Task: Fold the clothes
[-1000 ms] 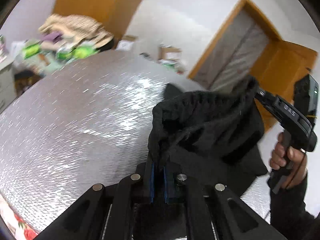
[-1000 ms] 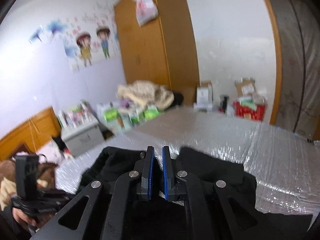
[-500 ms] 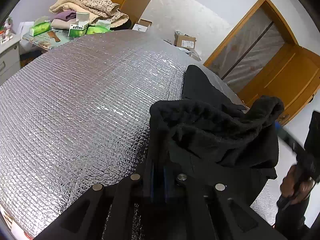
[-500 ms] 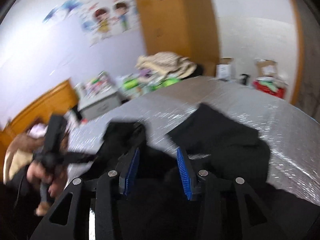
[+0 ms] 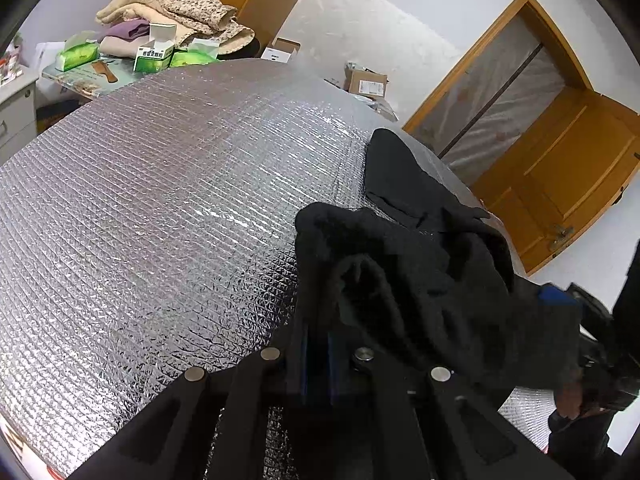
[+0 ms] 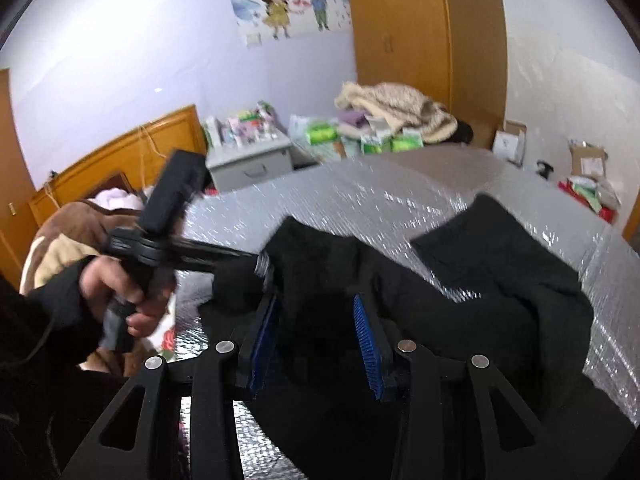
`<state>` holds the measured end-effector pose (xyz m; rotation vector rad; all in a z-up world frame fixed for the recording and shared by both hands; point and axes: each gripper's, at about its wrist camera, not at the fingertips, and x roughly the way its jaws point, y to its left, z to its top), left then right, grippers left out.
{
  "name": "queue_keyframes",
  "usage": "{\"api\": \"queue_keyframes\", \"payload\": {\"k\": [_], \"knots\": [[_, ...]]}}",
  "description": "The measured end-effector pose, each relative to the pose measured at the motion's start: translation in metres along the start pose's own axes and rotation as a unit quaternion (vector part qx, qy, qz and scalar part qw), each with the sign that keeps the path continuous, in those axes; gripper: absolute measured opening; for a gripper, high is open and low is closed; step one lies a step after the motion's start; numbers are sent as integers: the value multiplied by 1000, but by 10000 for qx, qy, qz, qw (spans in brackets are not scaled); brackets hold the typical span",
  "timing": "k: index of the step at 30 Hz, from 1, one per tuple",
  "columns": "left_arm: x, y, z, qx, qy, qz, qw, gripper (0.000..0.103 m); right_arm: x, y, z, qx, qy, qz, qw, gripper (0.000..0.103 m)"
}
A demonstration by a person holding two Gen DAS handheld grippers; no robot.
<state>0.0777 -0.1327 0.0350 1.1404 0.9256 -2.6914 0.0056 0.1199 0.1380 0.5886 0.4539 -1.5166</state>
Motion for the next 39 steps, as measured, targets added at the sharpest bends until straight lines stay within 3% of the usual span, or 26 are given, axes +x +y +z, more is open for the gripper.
{"api": "queue_keyframes", "payload": {"k": [8,14,19,20,21,23,27,34,39], "knots": [[1,0,4,0,32,-69,10000,8,23,22,-13,-624,496,-145,9967,41],[2,-3,5,33,35,-65,10000,8,31,37,-25,-1293,666,-555,9878,41],[3,-8,5,109,19,16,9999,8,27,33,-9,-1308,348,-910,9866,41],[2,-10,5,138,13,45,9999,8,26,33,-6,-1304,278,-981,9862,37],[2,-12,5,179,5,77,9998,8,25,32,-2,-1300,207,-1052,9857,19],[0,-15,4,267,-12,130,9996,8,23,30,5,-1292,65,-1194,9844,10],[-7,-22,3,503,-35,247,9984,8,18,26,18,-1274,-217,-1477,9806,8],[-28,-34,1,899,-217,37,9957,8,3,4,93,-1071,-987,-2009,9687,8],[-43,-43,9,1108,-417,36,9930,8,31,-3,138,-1070,-1012,-2130,9659,7]]}}
